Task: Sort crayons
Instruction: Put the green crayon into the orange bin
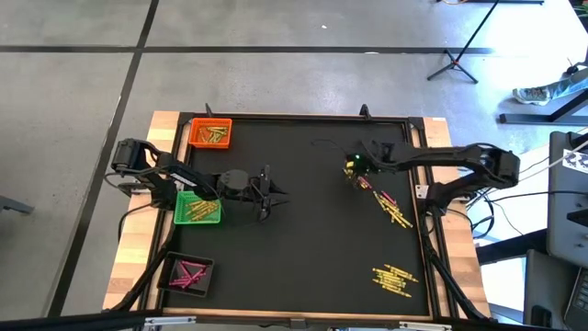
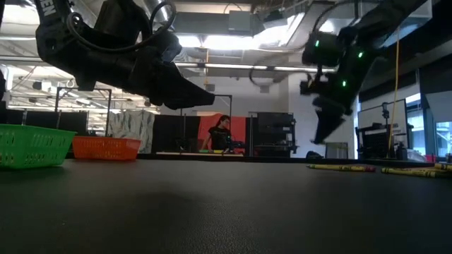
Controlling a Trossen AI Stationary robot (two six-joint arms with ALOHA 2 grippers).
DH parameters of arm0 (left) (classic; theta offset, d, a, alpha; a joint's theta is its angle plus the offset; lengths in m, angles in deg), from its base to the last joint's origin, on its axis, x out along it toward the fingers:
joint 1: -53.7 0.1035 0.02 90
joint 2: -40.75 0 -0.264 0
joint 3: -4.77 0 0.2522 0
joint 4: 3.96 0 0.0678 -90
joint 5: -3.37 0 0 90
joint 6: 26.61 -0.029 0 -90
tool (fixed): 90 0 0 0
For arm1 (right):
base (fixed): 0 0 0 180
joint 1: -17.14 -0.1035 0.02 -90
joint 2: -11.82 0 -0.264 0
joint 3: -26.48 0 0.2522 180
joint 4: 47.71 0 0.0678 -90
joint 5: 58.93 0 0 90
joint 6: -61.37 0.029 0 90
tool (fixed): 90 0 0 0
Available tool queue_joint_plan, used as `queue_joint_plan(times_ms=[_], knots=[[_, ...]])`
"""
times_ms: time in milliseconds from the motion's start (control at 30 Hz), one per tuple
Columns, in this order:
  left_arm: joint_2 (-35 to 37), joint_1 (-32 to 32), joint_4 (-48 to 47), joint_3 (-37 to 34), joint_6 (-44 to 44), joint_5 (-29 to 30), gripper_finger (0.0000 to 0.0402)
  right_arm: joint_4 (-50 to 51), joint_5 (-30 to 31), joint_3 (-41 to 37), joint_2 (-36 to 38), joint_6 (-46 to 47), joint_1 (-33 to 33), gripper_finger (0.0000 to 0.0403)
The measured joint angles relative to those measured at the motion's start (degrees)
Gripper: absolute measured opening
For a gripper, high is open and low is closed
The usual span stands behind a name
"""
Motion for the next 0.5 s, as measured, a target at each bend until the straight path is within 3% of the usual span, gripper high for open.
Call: queue_joint_plan(times_ms=[233,500], knots=[[0.0,0.0,0.95,0.02,0.93,1.87,0.0105,-15.23,1.2,-4.47,3.01,-0.28,-11.47,0.0018],[0.0,0.31,-2.63,2.76,1.91,2.8,0.015,-49.47,0.84,-14.64,2.39,-2.23,-17.45,0.0018]])
